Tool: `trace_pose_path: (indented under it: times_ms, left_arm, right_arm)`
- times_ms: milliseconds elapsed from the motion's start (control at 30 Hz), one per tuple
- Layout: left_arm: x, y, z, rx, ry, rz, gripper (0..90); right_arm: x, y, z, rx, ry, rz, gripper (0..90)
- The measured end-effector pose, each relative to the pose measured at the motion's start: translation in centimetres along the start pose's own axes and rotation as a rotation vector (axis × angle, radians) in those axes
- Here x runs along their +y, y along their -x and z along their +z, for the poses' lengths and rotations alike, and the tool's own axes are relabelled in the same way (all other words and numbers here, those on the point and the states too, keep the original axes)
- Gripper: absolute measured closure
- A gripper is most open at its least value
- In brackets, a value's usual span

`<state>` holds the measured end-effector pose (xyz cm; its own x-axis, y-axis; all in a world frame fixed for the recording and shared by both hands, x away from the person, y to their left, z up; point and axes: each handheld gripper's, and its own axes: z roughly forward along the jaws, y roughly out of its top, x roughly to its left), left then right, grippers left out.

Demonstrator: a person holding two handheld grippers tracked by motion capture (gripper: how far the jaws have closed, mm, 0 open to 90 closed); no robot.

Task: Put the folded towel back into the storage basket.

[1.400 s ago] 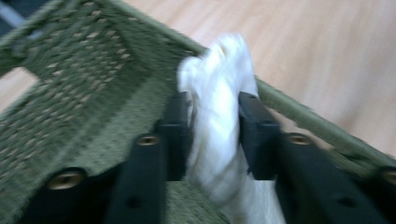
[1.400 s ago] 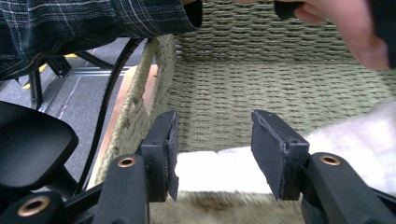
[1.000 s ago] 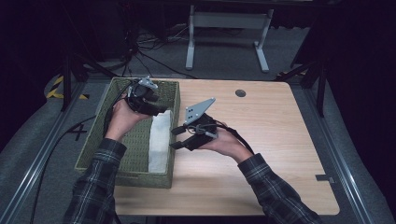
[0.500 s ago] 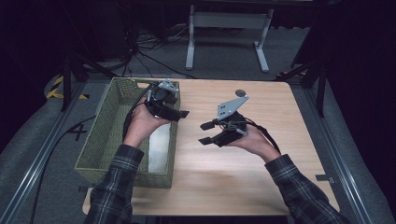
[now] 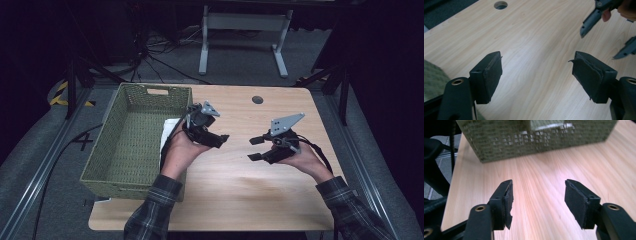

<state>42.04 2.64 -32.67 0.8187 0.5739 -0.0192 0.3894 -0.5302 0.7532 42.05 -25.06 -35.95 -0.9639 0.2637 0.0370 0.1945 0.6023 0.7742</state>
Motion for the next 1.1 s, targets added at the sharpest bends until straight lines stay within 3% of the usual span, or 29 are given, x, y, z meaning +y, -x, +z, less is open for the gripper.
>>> trace_pose_path:
  times_ms: [200, 333, 500, 800, 867, 1100]
  left_arm:
    - [-1.0, 3.1, 2.3, -0.036, 0.005, -0.005, 23.6]
    - [-1.9, 4.0, 3.7, -0.051, 0.009, -0.010, 23.6]
    - [-3.6, 5.4, 5.8, -0.060, -0.014, 0.013, 22.7]
    - [-7.1, 6.3, 8.8, -0.048, -0.076, 0.035, 18.6]
    - [-8.1, 6.5, 9.5, -0.043, -0.103, 0.023, 17.4]
    - [-9.5, 6.9, 10.7, -0.020, -0.137, 0.053, 14.0]
  right_arm:
    - [-4.3, 0.0, -0.2, -0.023, 0.001, 0.050, 35.9]
    - [-6.5, -0.1, 0.0, -0.039, -0.008, 0.077, 33.9]
    - [-9.2, -0.4, -0.4, -0.086, -0.033, 0.099, 29.7]
    - [-13.2, -1.5, -1.8, -0.215, -0.077, 0.123, 24.1]
    - [-13.9, -1.8, -2.1, -0.231, -0.081, 0.136, 23.1]
    - [-15.2, -2.0, -2.9, -0.281, -0.087, 0.155, 22.0]
